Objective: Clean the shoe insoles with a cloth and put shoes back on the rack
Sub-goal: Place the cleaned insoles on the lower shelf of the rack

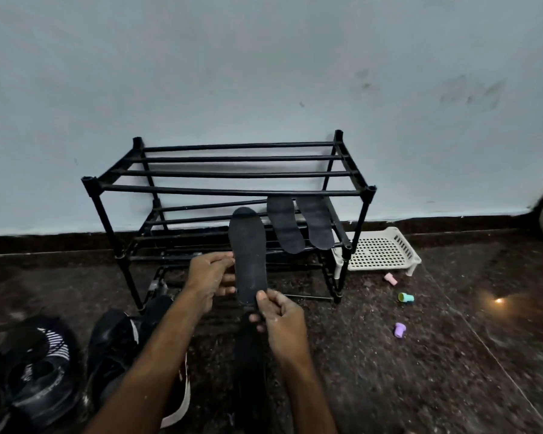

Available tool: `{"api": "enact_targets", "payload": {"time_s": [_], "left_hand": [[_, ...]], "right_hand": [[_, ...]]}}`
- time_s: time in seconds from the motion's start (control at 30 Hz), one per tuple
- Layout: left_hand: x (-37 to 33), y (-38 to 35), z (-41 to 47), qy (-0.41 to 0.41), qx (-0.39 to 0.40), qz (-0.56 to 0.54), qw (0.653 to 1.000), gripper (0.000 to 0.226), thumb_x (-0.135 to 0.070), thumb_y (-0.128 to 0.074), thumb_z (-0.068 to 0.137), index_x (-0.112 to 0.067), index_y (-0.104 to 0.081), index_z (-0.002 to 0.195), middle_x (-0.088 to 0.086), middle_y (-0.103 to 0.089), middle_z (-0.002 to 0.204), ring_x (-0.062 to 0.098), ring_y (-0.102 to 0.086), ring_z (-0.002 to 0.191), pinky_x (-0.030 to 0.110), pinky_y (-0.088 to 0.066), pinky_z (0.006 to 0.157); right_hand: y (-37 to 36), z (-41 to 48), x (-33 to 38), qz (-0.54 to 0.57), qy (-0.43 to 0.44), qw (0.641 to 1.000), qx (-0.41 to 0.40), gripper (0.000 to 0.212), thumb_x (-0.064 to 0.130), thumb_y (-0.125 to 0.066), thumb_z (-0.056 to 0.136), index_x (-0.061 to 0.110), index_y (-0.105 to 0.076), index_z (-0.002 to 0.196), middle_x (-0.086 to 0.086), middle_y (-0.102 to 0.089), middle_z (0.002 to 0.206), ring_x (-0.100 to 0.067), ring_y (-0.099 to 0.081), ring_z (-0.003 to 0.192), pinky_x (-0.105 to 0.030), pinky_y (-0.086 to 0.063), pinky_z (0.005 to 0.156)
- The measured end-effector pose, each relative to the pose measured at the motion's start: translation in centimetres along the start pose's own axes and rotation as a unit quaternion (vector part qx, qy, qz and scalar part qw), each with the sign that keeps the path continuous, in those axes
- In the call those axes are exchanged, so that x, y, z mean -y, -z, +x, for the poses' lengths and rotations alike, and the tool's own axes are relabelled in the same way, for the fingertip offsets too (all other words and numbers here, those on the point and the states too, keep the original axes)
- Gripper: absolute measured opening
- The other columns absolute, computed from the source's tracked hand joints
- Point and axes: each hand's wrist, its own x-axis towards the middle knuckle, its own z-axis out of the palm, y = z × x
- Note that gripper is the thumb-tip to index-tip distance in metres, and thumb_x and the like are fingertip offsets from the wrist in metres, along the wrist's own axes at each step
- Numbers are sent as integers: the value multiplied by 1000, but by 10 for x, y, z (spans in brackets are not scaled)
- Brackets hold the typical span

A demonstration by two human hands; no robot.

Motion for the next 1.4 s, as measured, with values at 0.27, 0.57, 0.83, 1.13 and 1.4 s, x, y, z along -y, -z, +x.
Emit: {"api": "enact_targets", "payload": {"time_s": [0.27,0.57,0.83,1.13,1.4], "left_hand": [[-2,-15,86,15,-4,-19,1000,16,-14,-57,97,-16,-70,107,4,-72,100,13,-69,70,17,-49,41],[26,-21,139,27,40,-9,999,22,-13,-52,101,-13,-62,121,-7,-70,93,4,-70,66,24,-52,57],[37,-11,142,-23,-1,42,999,24,-12,-51,101,-6,-62,121,1,-72,94,13,-66,62,24,-52,47],[77,8,112,-43,-187,7,981,16,-9,-48,99,-13,-63,104,1,-68,78,6,-51,36,20,-39,33],[218,-2,29,152,-128,263,944,21,-21,-51,90,-15,-71,85,12,-72,89,33,-69,74,39,-59,68]], "right_hand": [[-12,84,-4,23,-8,999,-28,22,21,-54,100,2,-66,104,-2,-72,76,-3,-56,53,-17,-41,49],[-21,163,-33,2,-28,993,-116,24,19,-56,99,-3,-66,103,-6,-71,75,1,-55,47,-16,-45,49],[-30,167,-43,-54,-36,989,-130,22,27,-65,94,7,-68,86,-7,-72,73,-7,-55,51,-24,-49,57],[37,83,-38,84,-82,992,-38,25,20,-52,99,11,-61,119,-4,-76,97,-9,-66,70,-17,-50,56],[134,-29,-125,-413,-188,861,-230,26,18,-51,81,24,-75,76,-5,-74,83,-28,-65,80,-31,-53,70]]}}
